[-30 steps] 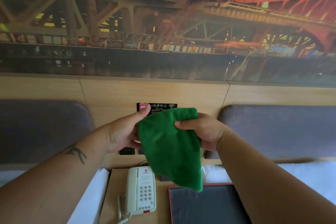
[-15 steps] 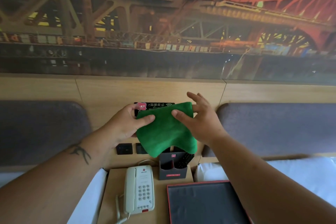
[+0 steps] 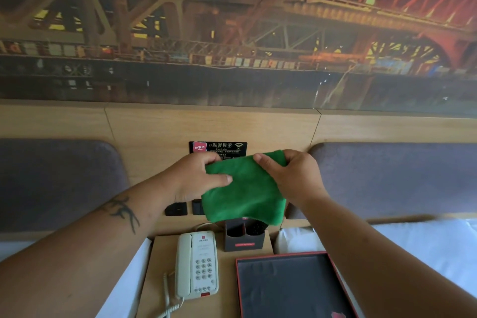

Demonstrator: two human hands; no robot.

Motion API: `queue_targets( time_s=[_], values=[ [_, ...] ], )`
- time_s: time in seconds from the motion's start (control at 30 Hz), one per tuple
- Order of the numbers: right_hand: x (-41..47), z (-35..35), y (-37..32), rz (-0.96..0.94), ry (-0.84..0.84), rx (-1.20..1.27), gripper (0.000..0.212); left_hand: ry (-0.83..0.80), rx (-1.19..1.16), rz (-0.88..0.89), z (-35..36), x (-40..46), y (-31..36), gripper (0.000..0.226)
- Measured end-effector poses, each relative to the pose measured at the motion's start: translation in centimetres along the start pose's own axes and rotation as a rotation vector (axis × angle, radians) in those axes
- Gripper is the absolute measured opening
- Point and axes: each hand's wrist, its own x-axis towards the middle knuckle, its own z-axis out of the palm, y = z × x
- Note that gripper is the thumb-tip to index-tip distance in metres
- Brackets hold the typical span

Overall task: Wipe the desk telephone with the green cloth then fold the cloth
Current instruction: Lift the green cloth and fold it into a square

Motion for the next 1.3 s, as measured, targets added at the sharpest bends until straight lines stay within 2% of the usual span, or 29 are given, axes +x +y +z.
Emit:
queue_targets(
  time_s=[0.03, 0.1, 0.17, 0.23, 0.37, 0.47, 0.63, 0.73, 0.8, 0.83, 0.9, 0.93, 1.0, 1.07, 1.2, 1.3],
  values=[
    [0.0, 0.1, 0.3, -0.011, 0.017, -0.015, 0.037, -0.025, -0.075, -0.018, 0.2, 0.0, 0.0, 0.020],
    [-0.1, 0.2, 1.0, -0.039, -0.009, -0.036, 0.034, -0.013, -0.082, -0.015, 0.7, 0.3, -0.1, 0.019],
    [-0.4, 0.1, 2.0, -0.062, -0.108, -0.096, 0.034, 0.040, 0.004, -0.005, 1.4, 0.5, -0.2, 0.018],
    [-0.9, 0.1, 3.4, -0.101, -0.173, -0.229, 0.048, 0.111, 0.157, 0.009, 2.0, 0.6, -0.3, 0.019],
    [-2.0, 0.3, 6.3, -0.110, -0.144, -0.324, 0.062, 0.143, 0.306, -0.016, 4.1, 1.5, -1.6, 0.029],
    [-2.6, 0.3, 8.4, -0.114, -0.122, -0.400, 0.047, 0.155, 0.262, -0.035, 6.6, 2.4, -3.6, 0.032],
    [-2.9, -0.3, 12.6, -0.165, -0.142, -0.400, 0.019, 0.287, 0.200, -0.045, 11.1, 3.3, -5.9, 0.029],
    [-3.1, -0.3, 15.9, -0.105, -0.189, -0.379, 0.020, 0.345, 0.253, 0.042, 13.4, 3.6, -7.8, 0.020],
    [-3.6, 0.0, 17.8, -0.029, -0.255, -0.418, 0.036, 0.314, 0.247, 0.107, 14.9, 4.0, -9.6, 0.031],
    [-4.0, 0.2, 18.8, 0.005, -0.323, -0.466, 0.050, 0.281, 0.246, 0.120, 15.8, 4.1, -10.5, 0.034],
    [-4.8, 0.9, 21.0, 0.053, -0.469, -0.532, 0.079, 0.213, 0.251, 0.073, 17.7, 3.9, -12.1, 0.024],
    [-5.2, 1.4, 22.3, 0.072, -0.516, -0.544, 0.087, 0.179, 0.266, 0.041, 18.6, 3.8, -13.0, 0.028],
    [-5.8, 2.3, 24.9, 0.109, -0.565, -0.557, 0.091, 0.074, 0.282, -0.026, 20.7, 3.9, -15.3, 0.067],
    [-6.1, 3.0, 27.9, 0.162, -0.599, -0.587, 0.091, -0.006, 0.291, -0.100, 22.8, 4.1, -17.6, 0.087],
    [-7.2, 4.4, 34.1, 0.270, -0.731, -0.681, 0.090, -0.081, 0.309, -0.238, 27.3, 4.5, -23.3, 0.089],
    [-7.5, 5.9, 38.4, 0.312, -0.796, -0.707, 0.090, -0.099, 0.311, -0.269, 30.5, 5.1, -27.1, 0.087]
  ],
)
